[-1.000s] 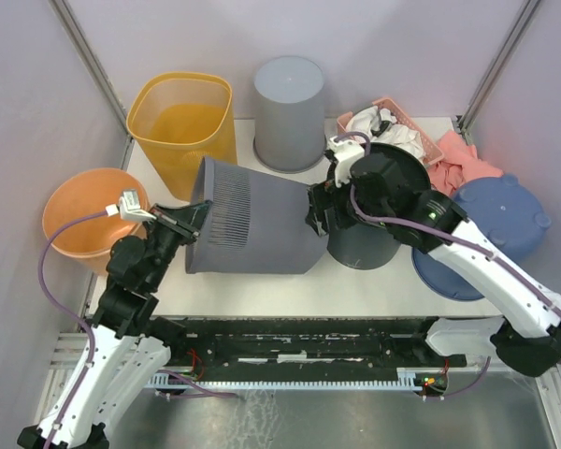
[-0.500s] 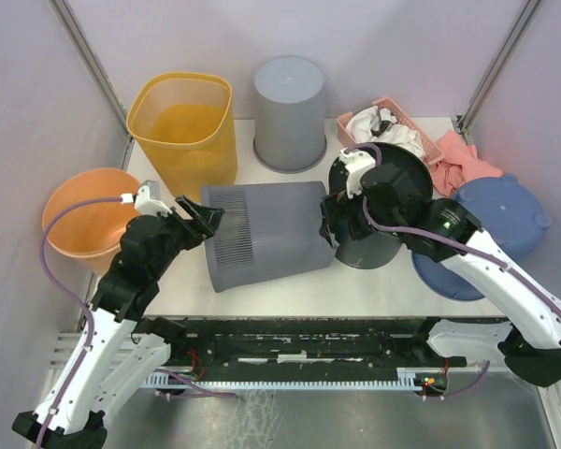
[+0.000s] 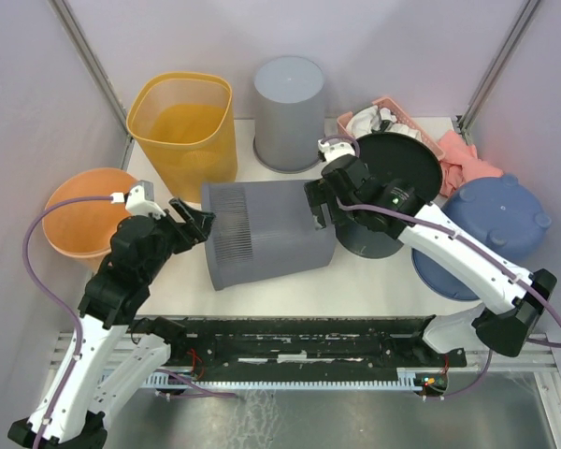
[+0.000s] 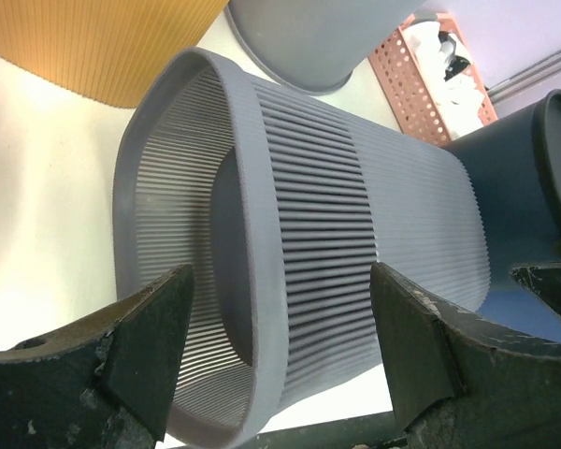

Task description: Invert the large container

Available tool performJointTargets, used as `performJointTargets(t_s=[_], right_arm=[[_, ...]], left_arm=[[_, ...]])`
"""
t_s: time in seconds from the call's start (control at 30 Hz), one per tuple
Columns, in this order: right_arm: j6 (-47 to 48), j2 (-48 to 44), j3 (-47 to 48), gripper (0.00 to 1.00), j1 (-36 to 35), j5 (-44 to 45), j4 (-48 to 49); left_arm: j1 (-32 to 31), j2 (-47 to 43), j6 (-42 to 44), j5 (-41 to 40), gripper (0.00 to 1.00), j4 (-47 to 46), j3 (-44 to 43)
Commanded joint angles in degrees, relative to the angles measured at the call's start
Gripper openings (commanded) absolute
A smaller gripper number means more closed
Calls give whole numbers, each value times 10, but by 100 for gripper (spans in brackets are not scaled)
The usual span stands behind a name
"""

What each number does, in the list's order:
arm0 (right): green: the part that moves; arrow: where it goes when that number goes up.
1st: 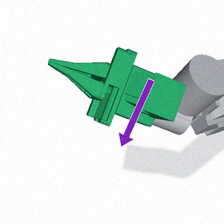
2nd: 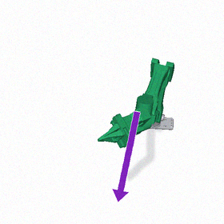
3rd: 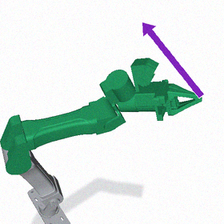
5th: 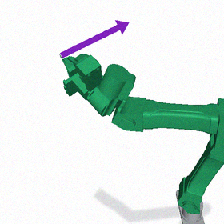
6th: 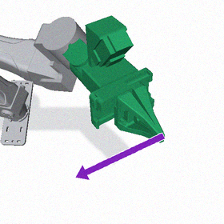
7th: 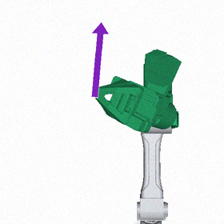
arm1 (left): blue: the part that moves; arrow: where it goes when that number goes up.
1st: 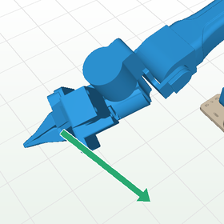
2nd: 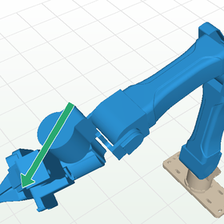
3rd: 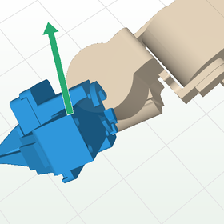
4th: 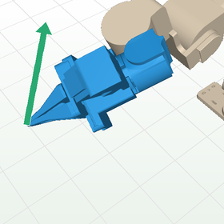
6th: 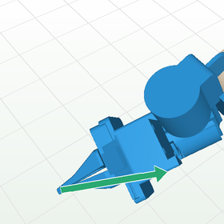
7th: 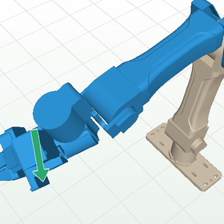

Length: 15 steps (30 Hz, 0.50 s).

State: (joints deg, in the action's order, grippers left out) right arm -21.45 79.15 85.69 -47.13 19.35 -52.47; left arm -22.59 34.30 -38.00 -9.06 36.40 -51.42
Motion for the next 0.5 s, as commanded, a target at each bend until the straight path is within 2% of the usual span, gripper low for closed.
performJointTargets(t_s=[0.0,0.1,0.2,0.47], right_arm=[[-25,-33,-7,99,13,151,-58],[-39,-61,-19,99,14,207,-86],[-45,-78,-13,99,14,219,-97],[-33,-98,-37,99,10,-13,41]], left_arm=[[-1,5,22,-2,82,-2,-8],[0,10,23,2,82,-9,-12],[0,18,26,5,82,-16,-14],[-1,20,27,-4,83,-9,-25]])
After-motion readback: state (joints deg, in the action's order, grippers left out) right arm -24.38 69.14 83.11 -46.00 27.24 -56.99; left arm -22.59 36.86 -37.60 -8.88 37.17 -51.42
